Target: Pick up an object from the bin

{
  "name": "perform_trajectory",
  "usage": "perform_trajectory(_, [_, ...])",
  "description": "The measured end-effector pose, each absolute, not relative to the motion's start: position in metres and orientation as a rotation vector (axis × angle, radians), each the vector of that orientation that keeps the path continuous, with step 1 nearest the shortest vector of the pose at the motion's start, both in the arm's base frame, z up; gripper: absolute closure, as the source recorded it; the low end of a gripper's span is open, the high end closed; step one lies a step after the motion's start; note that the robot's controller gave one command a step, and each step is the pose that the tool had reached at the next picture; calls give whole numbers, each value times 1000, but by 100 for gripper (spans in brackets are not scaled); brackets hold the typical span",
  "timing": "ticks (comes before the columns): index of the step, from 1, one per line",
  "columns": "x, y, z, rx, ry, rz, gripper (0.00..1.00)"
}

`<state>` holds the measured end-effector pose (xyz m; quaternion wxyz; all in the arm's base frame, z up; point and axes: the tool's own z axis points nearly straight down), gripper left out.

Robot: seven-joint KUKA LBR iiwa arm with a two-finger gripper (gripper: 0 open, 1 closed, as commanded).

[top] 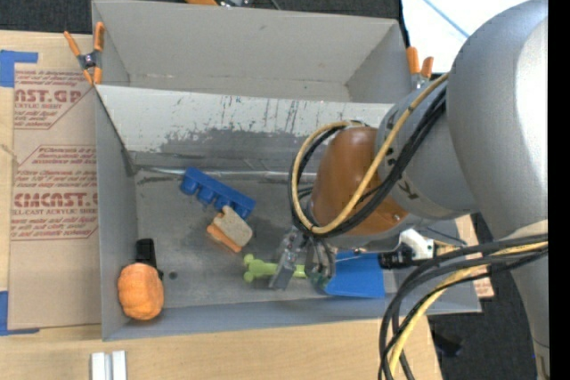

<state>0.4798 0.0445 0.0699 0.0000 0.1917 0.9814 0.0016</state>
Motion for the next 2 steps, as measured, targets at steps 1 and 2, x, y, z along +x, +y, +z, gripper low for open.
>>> perform_trajectory(1, [480, 44, 70, 602, 3083, 5, 100])
perform_trajectory(2, [490, 48, 70, 307, 3126, 4, 0])
